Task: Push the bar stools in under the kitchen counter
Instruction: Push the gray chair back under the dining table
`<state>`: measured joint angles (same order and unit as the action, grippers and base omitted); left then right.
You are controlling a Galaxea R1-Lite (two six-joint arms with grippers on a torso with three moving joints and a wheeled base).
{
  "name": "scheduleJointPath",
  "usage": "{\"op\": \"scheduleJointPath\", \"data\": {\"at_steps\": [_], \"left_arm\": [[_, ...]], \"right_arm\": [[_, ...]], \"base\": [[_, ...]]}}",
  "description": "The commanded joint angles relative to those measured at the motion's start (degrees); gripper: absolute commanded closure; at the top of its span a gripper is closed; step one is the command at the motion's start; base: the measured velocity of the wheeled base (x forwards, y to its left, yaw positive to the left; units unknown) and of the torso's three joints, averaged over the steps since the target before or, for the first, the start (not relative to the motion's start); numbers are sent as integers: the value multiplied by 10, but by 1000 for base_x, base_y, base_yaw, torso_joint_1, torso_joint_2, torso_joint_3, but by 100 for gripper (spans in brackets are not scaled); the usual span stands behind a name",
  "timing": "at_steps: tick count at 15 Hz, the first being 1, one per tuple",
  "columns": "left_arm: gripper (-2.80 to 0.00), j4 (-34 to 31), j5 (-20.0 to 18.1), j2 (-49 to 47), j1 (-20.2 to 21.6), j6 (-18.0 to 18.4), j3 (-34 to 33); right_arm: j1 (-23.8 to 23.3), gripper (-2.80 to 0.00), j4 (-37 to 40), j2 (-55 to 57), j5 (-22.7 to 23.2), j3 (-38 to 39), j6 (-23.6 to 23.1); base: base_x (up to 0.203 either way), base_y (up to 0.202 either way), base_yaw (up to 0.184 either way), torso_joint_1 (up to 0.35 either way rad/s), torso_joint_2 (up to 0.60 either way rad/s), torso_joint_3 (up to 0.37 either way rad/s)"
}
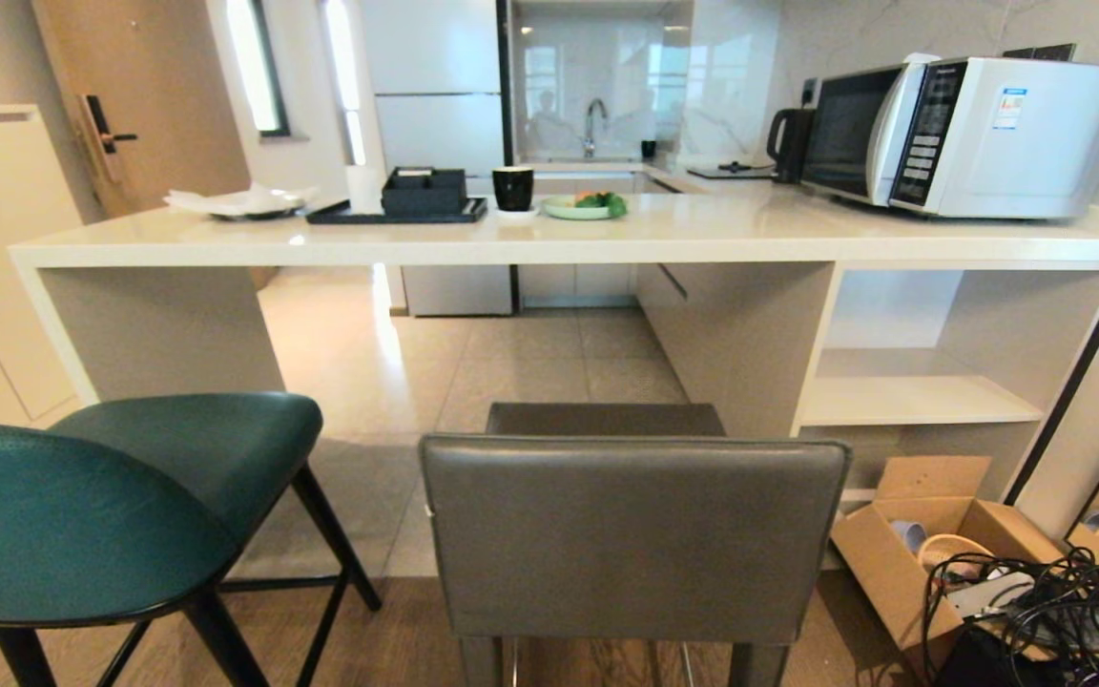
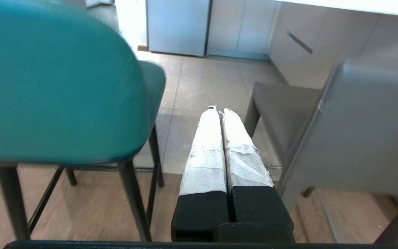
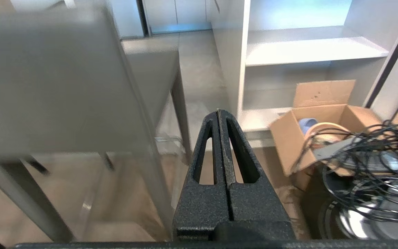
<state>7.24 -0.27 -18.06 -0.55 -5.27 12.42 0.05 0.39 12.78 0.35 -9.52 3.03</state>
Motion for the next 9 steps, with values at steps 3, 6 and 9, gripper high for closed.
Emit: {"op": "scheduleJointPath", "data": {"at_steps": [3,6,9], "left_arm": [[0,215,-1,-375,-30,1,35],[0,387,3,-556,-74,3,28],[0,591,27,-737,-115,4,4]], "right_arm": [[4,0,-227,374,0,-44,11],[13,0,-484,608,0,-31,9],[43,0,-728,786,1,-5,12]], "base": [[0,0,0,0,0,0],[0,0,0,0,0,0],[0,0,0,0,0,0]]}}
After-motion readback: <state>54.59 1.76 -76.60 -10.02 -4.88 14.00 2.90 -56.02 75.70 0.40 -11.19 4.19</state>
